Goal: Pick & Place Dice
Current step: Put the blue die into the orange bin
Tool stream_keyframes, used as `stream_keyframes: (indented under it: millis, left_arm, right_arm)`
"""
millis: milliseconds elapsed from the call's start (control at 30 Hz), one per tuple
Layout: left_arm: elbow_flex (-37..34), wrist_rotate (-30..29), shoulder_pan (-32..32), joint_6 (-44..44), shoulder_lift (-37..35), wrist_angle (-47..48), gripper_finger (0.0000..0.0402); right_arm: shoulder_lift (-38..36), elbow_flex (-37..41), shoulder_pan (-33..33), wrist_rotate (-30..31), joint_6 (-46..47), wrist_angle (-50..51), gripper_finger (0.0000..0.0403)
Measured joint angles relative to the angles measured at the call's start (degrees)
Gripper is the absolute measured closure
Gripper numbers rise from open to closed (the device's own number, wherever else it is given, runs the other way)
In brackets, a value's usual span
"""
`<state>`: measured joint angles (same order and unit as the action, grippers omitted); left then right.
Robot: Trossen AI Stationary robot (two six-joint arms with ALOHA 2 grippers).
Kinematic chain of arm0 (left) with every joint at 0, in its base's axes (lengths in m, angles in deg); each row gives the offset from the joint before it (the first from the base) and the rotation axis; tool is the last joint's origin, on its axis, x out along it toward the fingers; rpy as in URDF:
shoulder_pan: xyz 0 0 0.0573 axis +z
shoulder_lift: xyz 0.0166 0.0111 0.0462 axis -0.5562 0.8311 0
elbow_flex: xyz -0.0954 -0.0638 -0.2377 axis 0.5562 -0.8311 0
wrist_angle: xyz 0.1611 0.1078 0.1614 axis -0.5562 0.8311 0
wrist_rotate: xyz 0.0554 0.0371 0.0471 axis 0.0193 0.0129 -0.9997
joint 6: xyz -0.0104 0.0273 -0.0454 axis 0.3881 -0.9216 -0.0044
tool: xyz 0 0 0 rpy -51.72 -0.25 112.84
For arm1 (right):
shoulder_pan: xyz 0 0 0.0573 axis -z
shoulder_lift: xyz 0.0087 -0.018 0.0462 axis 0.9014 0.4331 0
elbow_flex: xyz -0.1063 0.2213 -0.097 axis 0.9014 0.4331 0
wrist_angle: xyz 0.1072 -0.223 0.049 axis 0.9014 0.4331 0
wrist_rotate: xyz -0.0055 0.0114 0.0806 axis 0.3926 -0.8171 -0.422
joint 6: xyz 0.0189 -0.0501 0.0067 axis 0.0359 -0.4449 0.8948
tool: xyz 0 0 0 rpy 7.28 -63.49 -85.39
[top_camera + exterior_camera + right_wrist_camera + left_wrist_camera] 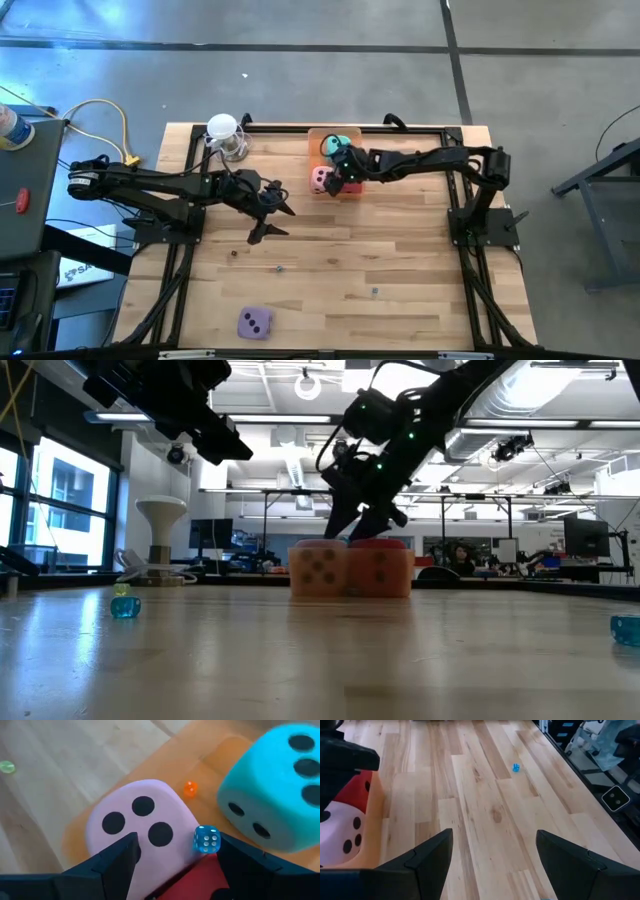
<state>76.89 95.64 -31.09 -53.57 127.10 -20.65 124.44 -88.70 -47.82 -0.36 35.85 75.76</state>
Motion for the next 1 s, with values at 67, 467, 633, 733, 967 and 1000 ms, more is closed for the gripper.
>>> stream_keyframes:
  millis: [67,467,633,733,967,1000]
  left_arm:
    - [0.0,0.0,0.0,0.0,0.0,0.0,0.0123]
    - [0.0,0.0,0.0,-0.5,0.0,0.0,0.0123]
    - [0.0,0.0,0.0,-0.4,0.0,0.3,0.0123]
    - [0.0,0.1,0.0,-0.4,0.0,0.3,0.0123]
    - [0.0,0.1,0.0,-0.3,0.0,0.2,0.0123]
    - [0.0,0.1,0.0,-0.3,0.0,0.2,0.0123]
  right_arm:
    - [0.4,-0.1,0.1,-0.9,-0.3,-0.2,0.0146]
    - [-0.9,0.0,-0.1,-3.7,-0.4,-4.4,0.0146]
    - [-1.0,0.0,-0.8,-4.3,-0.4,-4.9,0.0146]
    - [-1.0,0.0,-0.8,-4.1,-0.3,-4.2,0.0146]
    - [-1.0,0.0,-0.8,1.3,-0.1,-0.3,0.0146]
    - [-1.0,0.0,-0.7,1.0,-0.1,-0.3,0.0146]
